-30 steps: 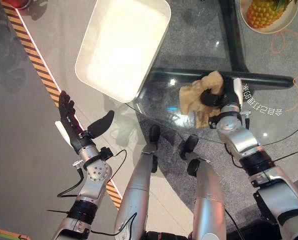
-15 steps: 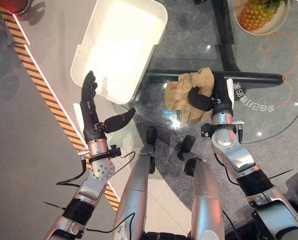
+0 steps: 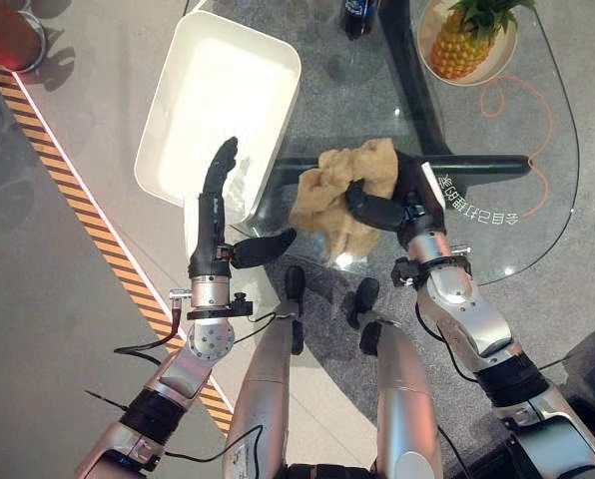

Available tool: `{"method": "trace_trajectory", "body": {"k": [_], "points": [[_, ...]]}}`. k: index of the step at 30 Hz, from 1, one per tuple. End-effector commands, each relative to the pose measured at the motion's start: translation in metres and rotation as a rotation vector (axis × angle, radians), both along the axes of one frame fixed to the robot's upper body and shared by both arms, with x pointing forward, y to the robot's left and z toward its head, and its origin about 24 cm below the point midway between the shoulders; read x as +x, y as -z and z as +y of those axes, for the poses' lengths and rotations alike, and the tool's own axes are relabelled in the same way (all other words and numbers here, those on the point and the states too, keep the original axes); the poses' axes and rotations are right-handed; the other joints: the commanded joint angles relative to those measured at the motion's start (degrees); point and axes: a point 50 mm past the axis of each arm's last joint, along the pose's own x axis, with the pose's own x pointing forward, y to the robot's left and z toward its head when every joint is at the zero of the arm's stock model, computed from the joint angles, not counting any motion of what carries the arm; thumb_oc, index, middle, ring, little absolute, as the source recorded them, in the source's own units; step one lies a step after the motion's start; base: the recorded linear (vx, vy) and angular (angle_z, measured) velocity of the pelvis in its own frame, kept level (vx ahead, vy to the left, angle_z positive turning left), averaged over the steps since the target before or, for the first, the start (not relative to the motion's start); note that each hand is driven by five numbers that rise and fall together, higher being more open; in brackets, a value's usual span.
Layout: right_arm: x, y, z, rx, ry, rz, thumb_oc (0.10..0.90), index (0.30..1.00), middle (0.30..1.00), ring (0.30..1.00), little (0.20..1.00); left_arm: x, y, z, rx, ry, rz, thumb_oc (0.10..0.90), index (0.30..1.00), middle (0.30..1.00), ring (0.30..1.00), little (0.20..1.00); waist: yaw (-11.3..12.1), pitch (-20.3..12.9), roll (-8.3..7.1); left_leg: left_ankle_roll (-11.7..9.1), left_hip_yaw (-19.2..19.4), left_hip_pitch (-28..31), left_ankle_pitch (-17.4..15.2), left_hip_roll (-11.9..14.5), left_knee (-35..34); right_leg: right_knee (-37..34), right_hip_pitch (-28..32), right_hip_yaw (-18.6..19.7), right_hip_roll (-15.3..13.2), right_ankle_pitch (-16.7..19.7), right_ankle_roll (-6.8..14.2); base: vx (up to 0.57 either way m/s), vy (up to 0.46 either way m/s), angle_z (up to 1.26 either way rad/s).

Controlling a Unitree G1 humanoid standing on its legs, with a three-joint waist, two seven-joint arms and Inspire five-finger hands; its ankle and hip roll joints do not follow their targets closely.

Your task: Wipe the table with a cloth and put it in the basket.

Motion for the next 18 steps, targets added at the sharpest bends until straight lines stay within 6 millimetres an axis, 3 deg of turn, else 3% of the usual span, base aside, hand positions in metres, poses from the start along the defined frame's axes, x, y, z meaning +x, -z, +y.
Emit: {"method": "trace_trajectory", "body": {"k": [1, 11, 18], "points": [[-0.039, -0.055, 0.037, 0.152, -0.360, -0.241, 0.100, 0.300, 0.300, 0.300, 0.200, -0.017, -0.042, -0.017, 0.030, 0.106, -0.292, 0.800, 0.900, 0.900, 0.900, 0.900, -0.02, -1.49, -0.46, 2.49, 3.83, 5.36, -5.81, -2.23, -0.51, -3.27, 2.04, 2.72, 3.96, 2.22, 1.92, -0.02, -0.031, -0.03], [-0.047, -0.057, 0.068, 0.196, -0.546, -0.192, 0.100, 0.300, 0.300, 0.300, 0.200, -0.010, -0.053, -0.037, 0.196, 0.163, -0.358, 0.800, 0.900, 0.900, 0.900, 0.900, -0.31, -1.49, -0.58, 2.41, 4.40, 5.22, -5.34, -2.34, -0.44, -3.78, 1.95, 3.04, 4.26, 2.58, 1.77, -0.01, -0.005, -0.05], [-0.049, -0.059, 0.079, 0.193, -0.590, -0.199, 0.100, 0.300, 0.300, 0.300, 0.200, 0.000, -0.044, -0.048, 0.355, 0.211, -0.309, 0.800, 0.900, 0.900, 0.900, 0.900, -0.78, -1.49, -0.51, 2.31, 4.66, 5.04, -5.16, -2.24, -0.28, -3.94, 1.70, 3.37, 4.34, 2.85, 1.71, 0.00, 0.000, 0.00]]}}
